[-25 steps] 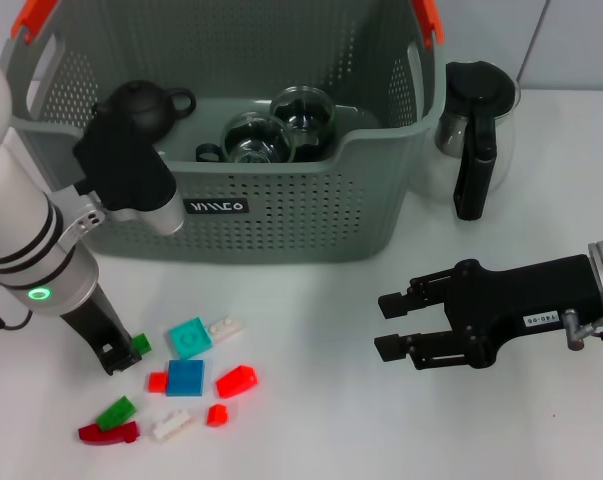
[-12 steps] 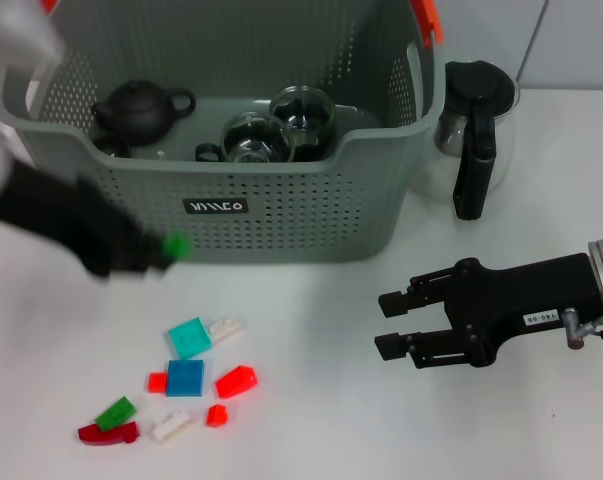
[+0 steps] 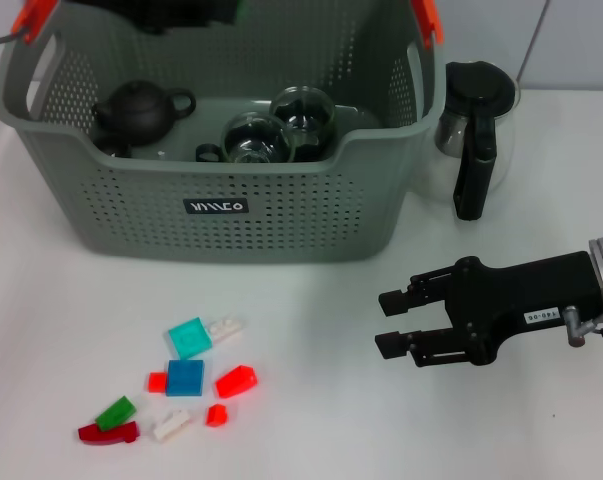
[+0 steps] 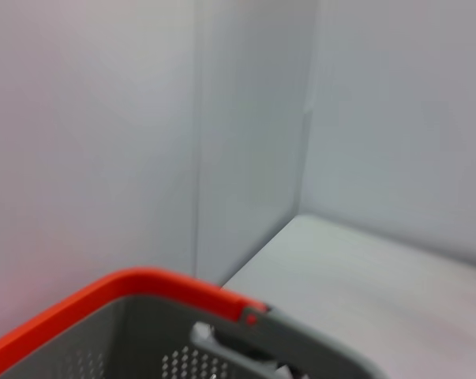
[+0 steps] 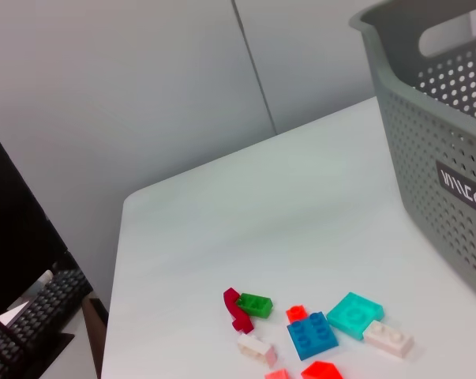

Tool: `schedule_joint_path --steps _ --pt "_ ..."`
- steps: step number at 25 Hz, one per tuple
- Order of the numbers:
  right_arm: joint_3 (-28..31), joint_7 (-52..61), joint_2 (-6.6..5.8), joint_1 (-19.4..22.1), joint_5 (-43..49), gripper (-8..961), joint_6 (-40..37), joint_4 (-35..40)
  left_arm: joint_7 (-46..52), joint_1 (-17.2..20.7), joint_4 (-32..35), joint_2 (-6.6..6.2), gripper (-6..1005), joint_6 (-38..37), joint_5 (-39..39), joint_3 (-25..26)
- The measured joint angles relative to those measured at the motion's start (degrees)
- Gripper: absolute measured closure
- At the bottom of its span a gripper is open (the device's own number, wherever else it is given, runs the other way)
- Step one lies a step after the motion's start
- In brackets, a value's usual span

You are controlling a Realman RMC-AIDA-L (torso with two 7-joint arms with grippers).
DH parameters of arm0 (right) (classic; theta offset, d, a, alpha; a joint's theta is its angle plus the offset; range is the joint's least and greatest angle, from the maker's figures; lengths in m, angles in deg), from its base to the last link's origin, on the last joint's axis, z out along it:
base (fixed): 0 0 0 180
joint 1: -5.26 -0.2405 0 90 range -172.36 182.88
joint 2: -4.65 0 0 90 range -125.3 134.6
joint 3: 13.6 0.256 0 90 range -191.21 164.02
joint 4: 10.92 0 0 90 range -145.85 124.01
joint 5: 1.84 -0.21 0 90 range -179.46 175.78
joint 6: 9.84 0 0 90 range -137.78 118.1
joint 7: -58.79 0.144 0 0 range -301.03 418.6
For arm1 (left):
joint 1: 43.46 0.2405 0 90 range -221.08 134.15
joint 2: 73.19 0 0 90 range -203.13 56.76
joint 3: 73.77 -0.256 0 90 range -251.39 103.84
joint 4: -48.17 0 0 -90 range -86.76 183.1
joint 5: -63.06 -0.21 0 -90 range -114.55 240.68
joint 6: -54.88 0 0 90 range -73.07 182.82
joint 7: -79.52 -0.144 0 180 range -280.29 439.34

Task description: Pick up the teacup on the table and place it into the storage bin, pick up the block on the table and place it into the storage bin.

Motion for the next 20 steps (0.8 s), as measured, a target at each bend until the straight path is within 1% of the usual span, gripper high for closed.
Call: schedule_joint_path --steps 1,2,3,4,6,8,9,12,14,16,20 --pt "0.0 0.0 -0.01 -0.03 -0.01 386 -0.01 0.0 0.09 -0.88 -1.11 -0.09 745 1.26 -1.4 -0.78" --pt "0.01 0.02 -0.01 -0.07 -0.01 386 0.0 0.0 0.19 -2.56 -3.87 -0.21 743 3.67 -4.14 -2.52" --pt "0.0 0.04 0.0 -0.09 0.0 386 -0.02 -0.01 0.68 -5.74 -8.78 -0.27 740 7.4 -8.92 -4.44" --pt "0.0 0.05 -0.01 -0.14 0.03 386 0.01 -0.01 0.68 -5.74 -8.78 -0.27 738 7.4 -8.92 -4.44" --pt "0.0 0.09 -0.01 -0.19 0.04 386 -0.02 -0.01 1.76 -9.39 -15.82 -0.41 733 11.14 -14.87 -6.23" --pt "0.0 0.1 -0.01 -0.21 0.03 386 -0.07 0.0 2.62 -11.64 -20.73 -0.18 728 14.54 -19.61 -7.71" --pt "0.0 0.1 -0.01 -0.21 0.02 386 -0.07 0.02 3.06 -12.17 -22.03 0.08 726 16.2 -21.52 -8.45" --pt "0.0 0.06 -0.01 -0.23 0.0 386 -0.04 0.04 5.85 -13.47 -26.06 1.3 718 22.75 -28.12 -12.82" --pt "0.0 0.03 -0.01 -0.23 0.0 386 -0.08 0.06 6.95 -14.44 -28.92 1.49 713 25.05 -30.75 -14.66" --pt "0.0 -0.06 -0.01 -0.23 0.0 386 -0.13 0.06 7.33 -15.78 -32.28 1.5 708 26.44 -32.61 -15.41" --pt "0.0 -0.14 -0.01 -0.23 -0.01 386 -0.19 0.02 7.46 -16.93 -35.05 1.49 699 27.34 -33.81 -15.48"
